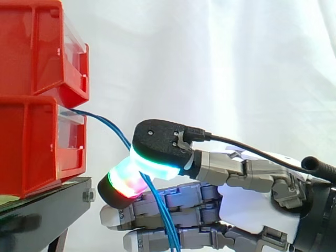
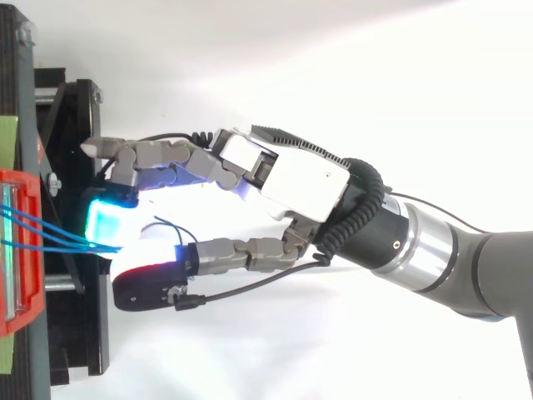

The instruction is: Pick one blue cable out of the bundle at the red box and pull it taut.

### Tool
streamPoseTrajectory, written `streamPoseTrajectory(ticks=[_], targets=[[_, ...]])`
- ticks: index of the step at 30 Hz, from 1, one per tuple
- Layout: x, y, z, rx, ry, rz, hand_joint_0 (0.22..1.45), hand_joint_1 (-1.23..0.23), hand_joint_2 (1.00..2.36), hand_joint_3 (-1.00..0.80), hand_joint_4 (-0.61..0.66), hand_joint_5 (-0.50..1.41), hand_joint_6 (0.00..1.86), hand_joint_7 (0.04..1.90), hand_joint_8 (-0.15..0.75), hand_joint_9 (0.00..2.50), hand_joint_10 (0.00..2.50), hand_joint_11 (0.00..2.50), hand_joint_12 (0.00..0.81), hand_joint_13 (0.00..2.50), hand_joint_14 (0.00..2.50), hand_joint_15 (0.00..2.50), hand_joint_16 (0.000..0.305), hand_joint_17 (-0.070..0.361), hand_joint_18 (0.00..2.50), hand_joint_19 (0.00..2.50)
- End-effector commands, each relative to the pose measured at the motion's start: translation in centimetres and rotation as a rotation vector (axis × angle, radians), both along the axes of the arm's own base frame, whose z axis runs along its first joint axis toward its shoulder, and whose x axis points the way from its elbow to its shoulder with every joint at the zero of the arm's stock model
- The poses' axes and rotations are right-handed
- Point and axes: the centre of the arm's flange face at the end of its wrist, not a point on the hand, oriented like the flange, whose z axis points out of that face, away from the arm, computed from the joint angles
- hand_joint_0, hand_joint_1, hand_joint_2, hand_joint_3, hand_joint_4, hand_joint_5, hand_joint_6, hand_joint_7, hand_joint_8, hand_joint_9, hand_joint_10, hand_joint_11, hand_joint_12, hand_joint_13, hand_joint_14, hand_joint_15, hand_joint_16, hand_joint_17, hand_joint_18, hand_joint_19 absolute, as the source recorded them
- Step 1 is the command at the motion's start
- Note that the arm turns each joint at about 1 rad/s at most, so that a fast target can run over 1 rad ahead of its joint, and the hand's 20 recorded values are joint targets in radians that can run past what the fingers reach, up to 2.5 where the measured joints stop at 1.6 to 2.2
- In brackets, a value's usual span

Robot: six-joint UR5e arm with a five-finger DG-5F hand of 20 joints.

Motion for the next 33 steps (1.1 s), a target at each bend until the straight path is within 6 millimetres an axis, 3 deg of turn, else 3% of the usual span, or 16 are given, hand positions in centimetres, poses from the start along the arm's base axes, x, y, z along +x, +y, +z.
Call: streamPoseTrajectory(ticks=[1,5,21,33], targets=[[0.2,0.1,0.4,0.004,-0.010,0.004,0.60,-0.71,1.02,-0.13,0.20,-0.08,0.52,1.34,0.350,0.71,0.01,0.55,0.412,0.36,0.00,0.11,0.052,0.118,0.39,0.21],[0.2,0.3,0.4,0.006,-0.010,0.007,0.59,-0.72,1.02,-0.10,0.19,-0.09,0.54,1.34,0.353,0.71,0.02,0.57,0.414,0.36,0.00,0.11,0.053,0.120,0.40,0.20],[0.2,0.6,1.8,0.010,-0.026,0.011,0.60,-0.82,1.03,0.00,0.16,-0.16,0.77,1.05,0.351,0.71,0.01,0.61,0.419,0.37,0.00,0.10,0.054,0.122,0.42,0.19],[-1.2,0.2,5.0,0.015,0.076,0.020,0.61,-0.82,1.03,0.03,0.13,-0.17,0.80,1.01,0.350,0.71,0.01,0.63,0.420,0.37,0.00,0.10,0.054,0.122,0.42,0.18]])
